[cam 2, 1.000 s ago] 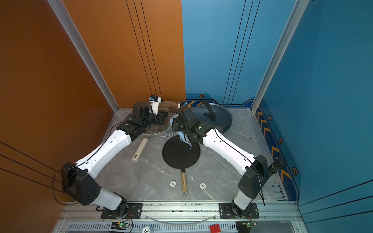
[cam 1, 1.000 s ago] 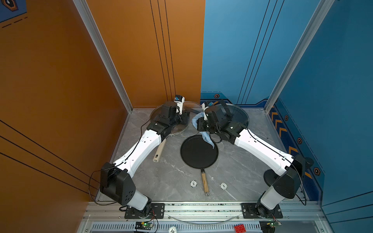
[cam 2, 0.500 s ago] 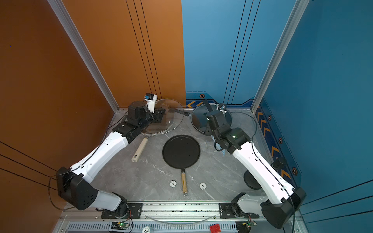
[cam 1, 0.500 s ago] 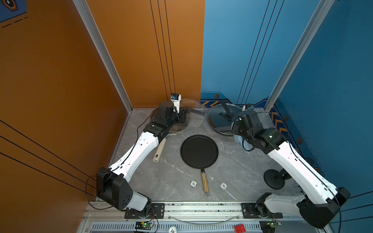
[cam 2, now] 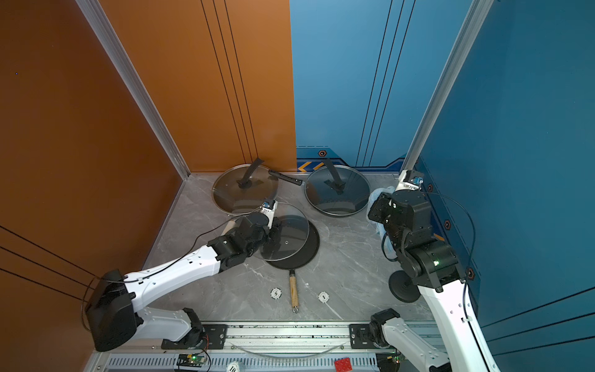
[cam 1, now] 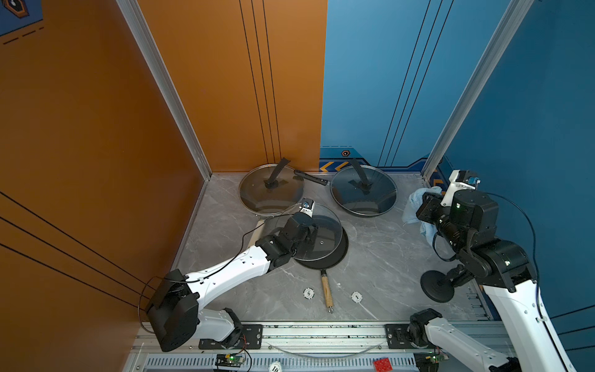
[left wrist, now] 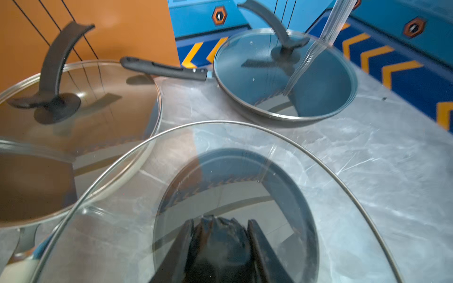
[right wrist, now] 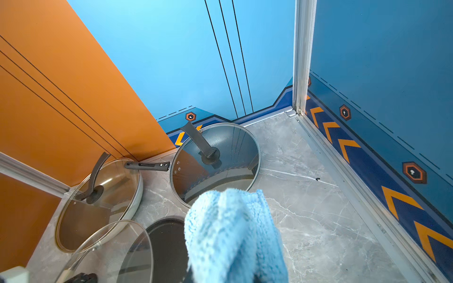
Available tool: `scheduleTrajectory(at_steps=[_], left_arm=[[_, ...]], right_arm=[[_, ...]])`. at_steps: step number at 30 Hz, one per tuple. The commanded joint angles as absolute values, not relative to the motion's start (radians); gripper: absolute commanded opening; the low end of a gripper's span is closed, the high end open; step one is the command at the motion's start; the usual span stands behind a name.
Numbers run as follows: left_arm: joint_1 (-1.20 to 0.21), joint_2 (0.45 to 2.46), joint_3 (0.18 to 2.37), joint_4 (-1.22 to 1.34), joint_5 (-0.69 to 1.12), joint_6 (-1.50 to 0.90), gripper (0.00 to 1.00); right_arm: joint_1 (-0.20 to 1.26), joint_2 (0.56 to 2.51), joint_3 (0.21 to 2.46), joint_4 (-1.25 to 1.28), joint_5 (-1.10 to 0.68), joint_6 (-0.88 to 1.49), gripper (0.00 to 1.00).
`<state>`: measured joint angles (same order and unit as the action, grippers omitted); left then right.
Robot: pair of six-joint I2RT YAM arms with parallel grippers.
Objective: Wipe the pot lid with a cloth
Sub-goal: Place the pot lid on the cooking pot.
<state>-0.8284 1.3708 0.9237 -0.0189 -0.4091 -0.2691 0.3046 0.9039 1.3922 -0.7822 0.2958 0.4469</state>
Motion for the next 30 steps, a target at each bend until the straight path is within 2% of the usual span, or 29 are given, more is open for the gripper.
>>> scheduleTrajectory(at_steps=[1,6,13,19,30], left_arm=[[-0.863,1.421,0.931,0.168,-0.579,-0.315,0.29],[-0.881,1.542,0.950,0.199,-0.627,-0.379,0.28],[-0.881,1.681,0.985,0.230,-0.621,-0.463,0.30],[-0.861,1.823,1.078,0.234,-0.575,-0.503,0.29],[-0.869,1.869,1.080,0.231,-0.578,-0.543,0.30]], right_arm=[[0.268,0.894,1.392,-0.839,0.203,0.397,0.10],[0.248,0.893,1.451,-0.907,0.133,0.383,0.10],[0.245,0.812,1.421,-0.923,0.170,0.407,0.10],[0.244,0.827,1.440,-0.927,0.190,0.417,0.10],[0.242,0.828,1.440,-0.926,0.237,0.409,0.11]])
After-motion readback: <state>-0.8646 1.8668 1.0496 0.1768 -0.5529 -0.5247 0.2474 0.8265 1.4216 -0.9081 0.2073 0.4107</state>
